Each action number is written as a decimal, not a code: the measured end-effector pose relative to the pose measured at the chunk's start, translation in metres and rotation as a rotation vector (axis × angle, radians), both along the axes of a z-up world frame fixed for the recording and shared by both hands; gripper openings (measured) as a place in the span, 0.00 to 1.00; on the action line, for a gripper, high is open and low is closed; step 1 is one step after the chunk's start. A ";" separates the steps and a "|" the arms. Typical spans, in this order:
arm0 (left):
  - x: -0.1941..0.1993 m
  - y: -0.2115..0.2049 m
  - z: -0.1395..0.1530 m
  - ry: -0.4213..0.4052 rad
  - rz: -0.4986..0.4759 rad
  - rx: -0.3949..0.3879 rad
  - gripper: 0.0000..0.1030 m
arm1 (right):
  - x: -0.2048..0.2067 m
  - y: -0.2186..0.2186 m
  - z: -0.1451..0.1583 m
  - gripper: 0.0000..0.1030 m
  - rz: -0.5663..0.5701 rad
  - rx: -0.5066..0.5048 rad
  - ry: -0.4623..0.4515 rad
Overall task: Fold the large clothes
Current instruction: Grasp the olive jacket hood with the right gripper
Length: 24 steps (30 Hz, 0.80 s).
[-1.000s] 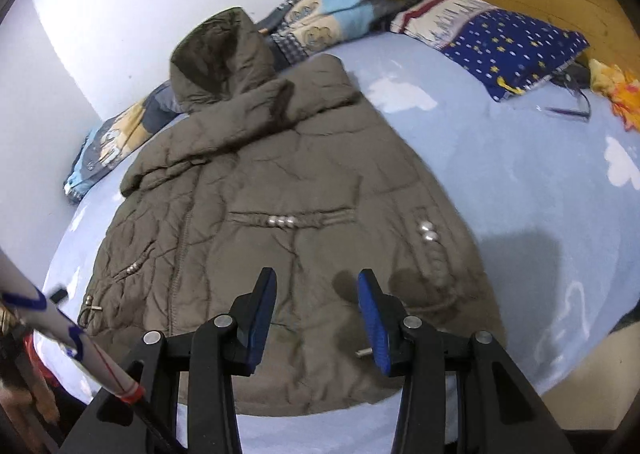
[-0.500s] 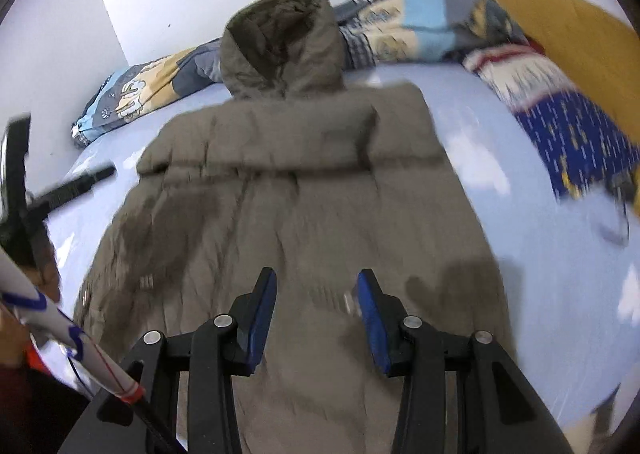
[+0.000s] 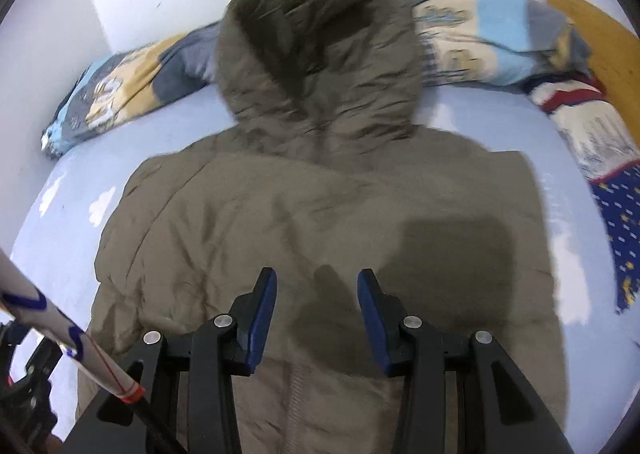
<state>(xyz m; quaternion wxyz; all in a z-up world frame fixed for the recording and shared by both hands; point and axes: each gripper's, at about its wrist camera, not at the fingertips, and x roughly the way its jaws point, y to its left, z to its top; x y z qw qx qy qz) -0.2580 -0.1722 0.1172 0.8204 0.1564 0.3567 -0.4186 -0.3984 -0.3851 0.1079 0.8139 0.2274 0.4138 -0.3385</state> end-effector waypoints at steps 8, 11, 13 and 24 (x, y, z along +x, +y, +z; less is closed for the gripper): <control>0.004 0.000 -0.003 0.025 -0.036 -0.019 0.67 | 0.024 -0.010 -0.018 0.44 0.055 0.102 0.075; 0.000 0.002 -0.004 0.008 -0.054 -0.029 0.67 | 0.020 -0.034 0.039 0.44 0.053 0.021 -0.012; -0.001 0.003 -0.002 0.010 -0.066 -0.042 0.67 | 0.019 -0.057 0.073 0.44 0.023 -0.042 -0.055; 0.001 0.000 -0.012 0.031 -0.099 -0.047 0.67 | 0.050 -0.223 0.149 0.44 -0.215 -0.145 -0.145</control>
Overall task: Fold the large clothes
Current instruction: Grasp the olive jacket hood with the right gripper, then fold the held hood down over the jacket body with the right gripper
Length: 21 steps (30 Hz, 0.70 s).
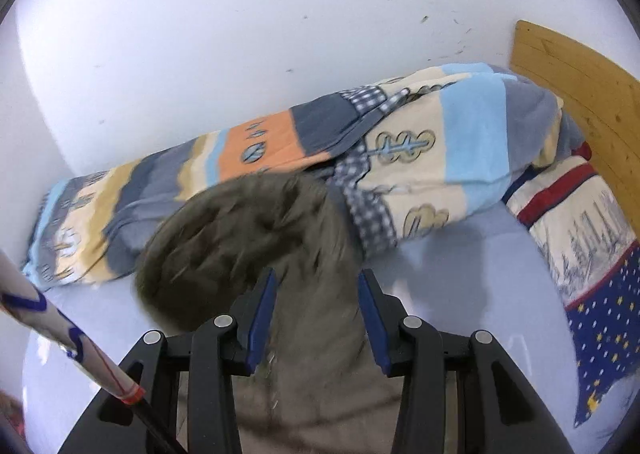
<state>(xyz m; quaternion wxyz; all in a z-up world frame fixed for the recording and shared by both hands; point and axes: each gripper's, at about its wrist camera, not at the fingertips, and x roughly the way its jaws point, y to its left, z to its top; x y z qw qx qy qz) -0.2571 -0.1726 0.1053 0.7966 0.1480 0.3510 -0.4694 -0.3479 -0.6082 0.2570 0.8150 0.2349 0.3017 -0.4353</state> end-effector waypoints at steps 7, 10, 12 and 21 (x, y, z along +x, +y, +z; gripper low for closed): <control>0.015 0.002 -0.009 0.068 0.019 0.001 0.67 | 0.031 -0.050 -0.030 0.44 -0.039 -0.001 0.000; 0.017 0.001 -0.014 0.086 0.024 0.008 0.67 | 0.042 -0.058 -0.042 0.38 -0.015 -0.025 0.004; 0.016 0.000 -0.015 0.098 0.021 0.009 0.67 | 0.046 -0.055 -0.049 0.10 -0.018 -0.070 0.053; 0.002 0.003 0.000 0.069 0.004 -0.019 0.67 | -0.011 0.014 -0.023 0.07 0.080 -0.126 -0.008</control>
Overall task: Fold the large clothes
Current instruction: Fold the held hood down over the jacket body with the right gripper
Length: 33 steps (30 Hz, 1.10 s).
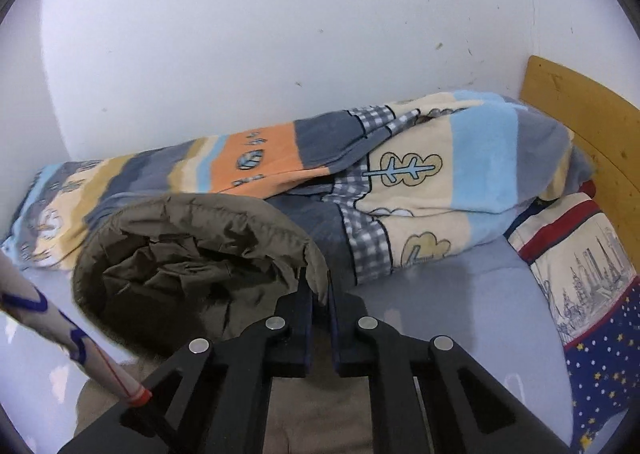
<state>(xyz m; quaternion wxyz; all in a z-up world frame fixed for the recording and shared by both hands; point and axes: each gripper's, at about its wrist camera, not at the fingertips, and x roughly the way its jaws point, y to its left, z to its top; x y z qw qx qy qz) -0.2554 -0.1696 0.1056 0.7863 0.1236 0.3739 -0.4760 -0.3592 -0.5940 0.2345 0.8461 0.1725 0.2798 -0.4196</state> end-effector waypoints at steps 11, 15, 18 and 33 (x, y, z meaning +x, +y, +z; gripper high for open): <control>-0.004 0.006 0.017 0.002 0.020 -0.039 0.67 | -0.125 0.175 -0.013 0.06 0.105 0.003 -0.025; -0.004 0.002 0.016 0.008 0.023 -0.036 0.67 | -0.152 0.202 -0.086 0.06 0.047 0.087 0.011; -0.008 -0.002 0.016 0.002 0.015 -0.029 0.67 | -0.153 0.191 -0.139 0.06 0.000 0.106 0.066; -0.033 -0.025 0.008 -0.087 -0.067 0.018 0.67 | -0.182 0.156 -0.124 0.04 -0.042 0.206 -0.049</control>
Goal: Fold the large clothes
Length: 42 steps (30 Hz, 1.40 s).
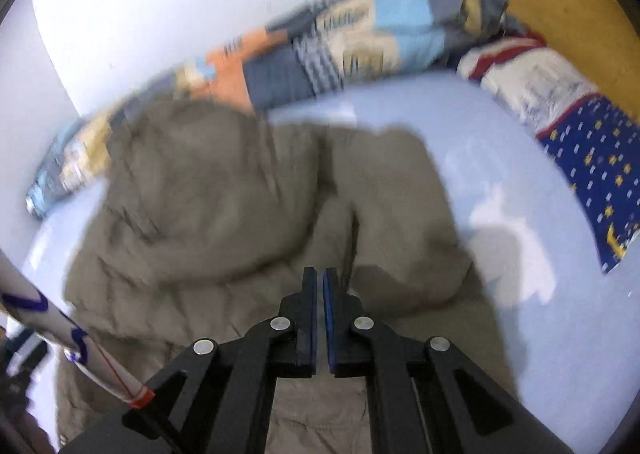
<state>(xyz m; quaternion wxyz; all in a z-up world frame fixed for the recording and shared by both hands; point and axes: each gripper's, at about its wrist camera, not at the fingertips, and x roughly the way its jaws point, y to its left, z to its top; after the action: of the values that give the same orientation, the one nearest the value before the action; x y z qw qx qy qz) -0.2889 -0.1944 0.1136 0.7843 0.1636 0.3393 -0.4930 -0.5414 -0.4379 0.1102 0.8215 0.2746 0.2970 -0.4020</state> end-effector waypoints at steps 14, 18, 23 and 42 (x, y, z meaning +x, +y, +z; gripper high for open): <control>0.019 -0.150 0.054 0.040 -0.056 -0.042 0.67 | 0.049 -0.016 0.053 0.36 0.118 -0.033 -0.132; 0.017 -0.178 0.018 0.017 -0.046 0.053 0.67 | 0.075 -0.032 0.037 0.49 0.138 -0.010 -0.099; 0.026 -0.180 -0.047 0.044 -0.015 0.187 0.67 | 0.095 -0.038 -0.013 0.49 0.188 0.042 0.037; -0.033 -0.078 -0.018 -0.035 -0.082 0.106 0.67 | 0.059 0.018 -0.006 0.49 0.238 0.014 0.091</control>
<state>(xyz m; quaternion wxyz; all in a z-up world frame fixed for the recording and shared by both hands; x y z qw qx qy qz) -0.3215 -0.2720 0.0951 0.7595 0.2272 0.3444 -0.5030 -0.4826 -0.4202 0.1043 0.8472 0.2245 0.3670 -0.3118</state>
